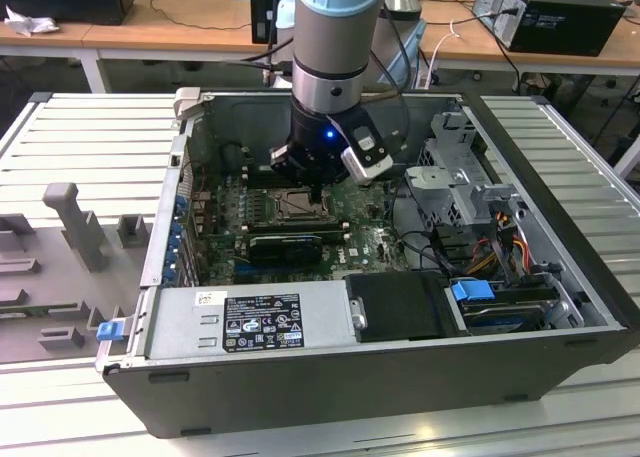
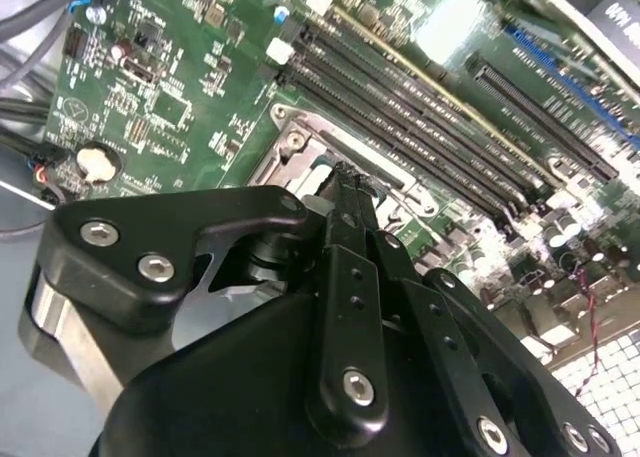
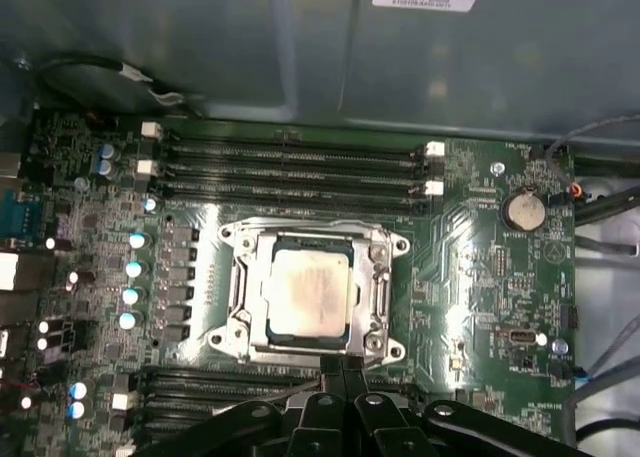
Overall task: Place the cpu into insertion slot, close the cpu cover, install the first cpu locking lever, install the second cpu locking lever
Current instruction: 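Install the second cpu locking lever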
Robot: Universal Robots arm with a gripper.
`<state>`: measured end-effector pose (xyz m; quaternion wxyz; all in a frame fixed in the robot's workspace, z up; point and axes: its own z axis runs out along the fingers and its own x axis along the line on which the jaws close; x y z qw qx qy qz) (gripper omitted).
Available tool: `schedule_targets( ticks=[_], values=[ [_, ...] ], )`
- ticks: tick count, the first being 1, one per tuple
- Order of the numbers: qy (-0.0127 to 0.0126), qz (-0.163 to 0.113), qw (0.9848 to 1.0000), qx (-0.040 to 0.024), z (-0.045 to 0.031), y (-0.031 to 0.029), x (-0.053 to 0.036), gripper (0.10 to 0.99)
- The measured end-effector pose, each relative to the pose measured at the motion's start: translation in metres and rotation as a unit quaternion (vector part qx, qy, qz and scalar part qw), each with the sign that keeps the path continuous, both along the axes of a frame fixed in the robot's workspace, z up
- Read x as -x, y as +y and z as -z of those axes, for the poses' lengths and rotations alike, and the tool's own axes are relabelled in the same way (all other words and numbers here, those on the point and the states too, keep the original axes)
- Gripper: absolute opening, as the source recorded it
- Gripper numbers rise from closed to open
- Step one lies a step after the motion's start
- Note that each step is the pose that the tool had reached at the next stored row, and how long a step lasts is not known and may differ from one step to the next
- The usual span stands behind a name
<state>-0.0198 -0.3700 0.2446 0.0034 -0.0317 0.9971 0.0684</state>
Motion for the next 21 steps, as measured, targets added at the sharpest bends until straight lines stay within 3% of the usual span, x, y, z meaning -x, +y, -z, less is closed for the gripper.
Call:
schedule_targets(
  ticks=[5,12,15,21],
  values=[
    [0.0011,-0.002,1.0000,-0.0073,0.0036,-0.0023,0.0044,0.106],
    [0.0017,-0.002,1.0000,-0.0076,0.0098,-0.0123,0.0174,0.106],
    [0.0018,-0.001,1.0000,-0.0083,0.0118,-0.0131,0.0265,0.106],
    [0.0024,-0.002,1.0000,-0.0085,0.0227,-0.0132,0.0283,0.106]
  ],
)
